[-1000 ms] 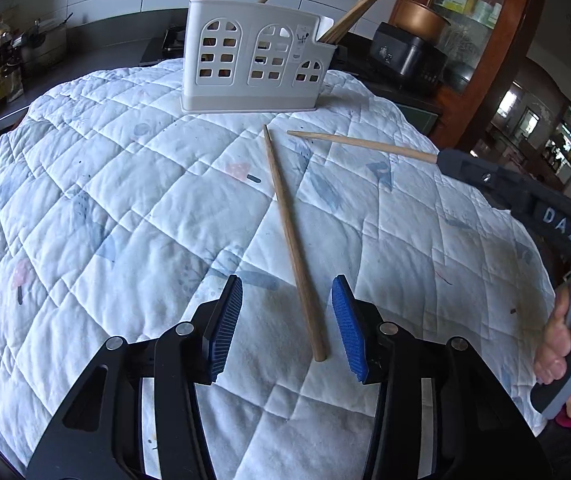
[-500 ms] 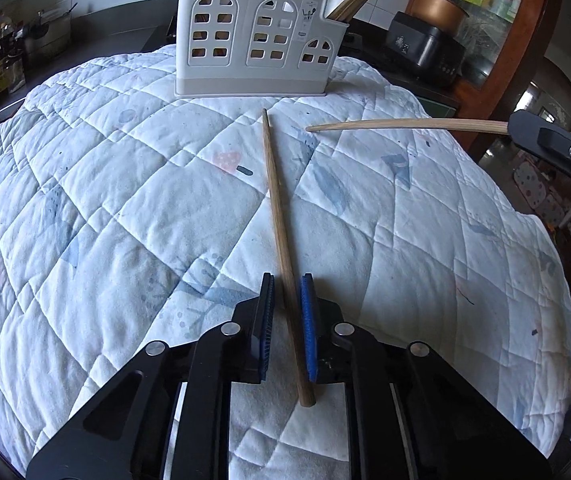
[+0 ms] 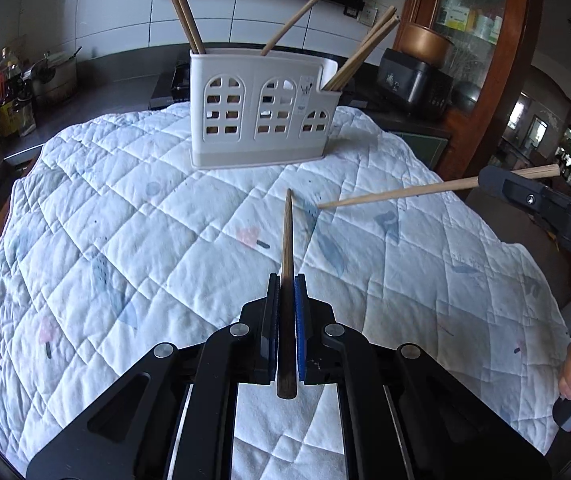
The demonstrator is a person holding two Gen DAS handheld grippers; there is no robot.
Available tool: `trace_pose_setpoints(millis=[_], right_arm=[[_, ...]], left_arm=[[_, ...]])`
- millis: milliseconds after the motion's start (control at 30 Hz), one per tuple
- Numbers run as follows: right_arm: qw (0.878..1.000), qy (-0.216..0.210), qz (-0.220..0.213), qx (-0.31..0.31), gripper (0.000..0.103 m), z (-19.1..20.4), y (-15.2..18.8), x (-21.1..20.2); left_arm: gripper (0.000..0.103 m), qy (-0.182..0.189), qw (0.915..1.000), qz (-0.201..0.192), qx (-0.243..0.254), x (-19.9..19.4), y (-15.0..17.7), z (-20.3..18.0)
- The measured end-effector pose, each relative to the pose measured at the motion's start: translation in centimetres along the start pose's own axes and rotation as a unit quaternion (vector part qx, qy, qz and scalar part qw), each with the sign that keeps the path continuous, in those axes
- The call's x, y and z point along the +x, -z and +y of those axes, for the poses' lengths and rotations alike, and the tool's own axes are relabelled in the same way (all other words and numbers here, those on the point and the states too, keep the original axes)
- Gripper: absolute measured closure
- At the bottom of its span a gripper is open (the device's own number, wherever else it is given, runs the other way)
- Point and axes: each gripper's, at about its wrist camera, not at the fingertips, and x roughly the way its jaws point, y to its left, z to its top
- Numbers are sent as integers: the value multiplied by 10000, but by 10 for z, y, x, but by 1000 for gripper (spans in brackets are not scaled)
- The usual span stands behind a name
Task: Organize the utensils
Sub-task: 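Lift the chopsticks in both tools and carry them over the white caddy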
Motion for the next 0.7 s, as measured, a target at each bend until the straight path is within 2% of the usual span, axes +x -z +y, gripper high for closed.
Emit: trace_pose_setpoints(millis=[133,333,567,700], right_arm=[[9999,-76,-49,-120,96,1,-15,-1],[9989,-371,61,-269,96,-3,-49,3],[9977,-520,10,-428,96,-7,-102,-2],[9976,-447,-129,-518,96,-8,-136,-3]], left_arm=[[97,80,9997,-219,75,-10,-14,5],[97,256,9989,-333,211,-23,-40,12],[97,372,9982,-331,335,-32,-79,20],[97,372,9974,-437,445,-38,-100,19]])
